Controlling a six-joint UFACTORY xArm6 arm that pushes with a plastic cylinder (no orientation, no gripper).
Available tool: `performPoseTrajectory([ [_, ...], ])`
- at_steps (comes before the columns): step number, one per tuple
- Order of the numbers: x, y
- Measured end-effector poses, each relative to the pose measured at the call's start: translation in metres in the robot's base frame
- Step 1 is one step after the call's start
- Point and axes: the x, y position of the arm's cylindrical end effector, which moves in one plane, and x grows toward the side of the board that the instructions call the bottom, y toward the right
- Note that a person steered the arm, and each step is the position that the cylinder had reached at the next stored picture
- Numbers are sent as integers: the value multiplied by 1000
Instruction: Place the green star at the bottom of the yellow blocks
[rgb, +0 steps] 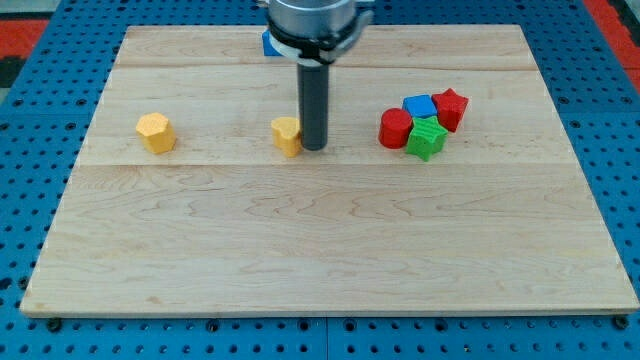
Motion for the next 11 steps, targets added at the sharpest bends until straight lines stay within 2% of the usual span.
performPoseTrajectory([
  [1,-4,0],
  [2,-6,-94],
  [3,-16,-158],
  [5,31,-107],
  [6,57,-104],
  [11,65,-111],
])
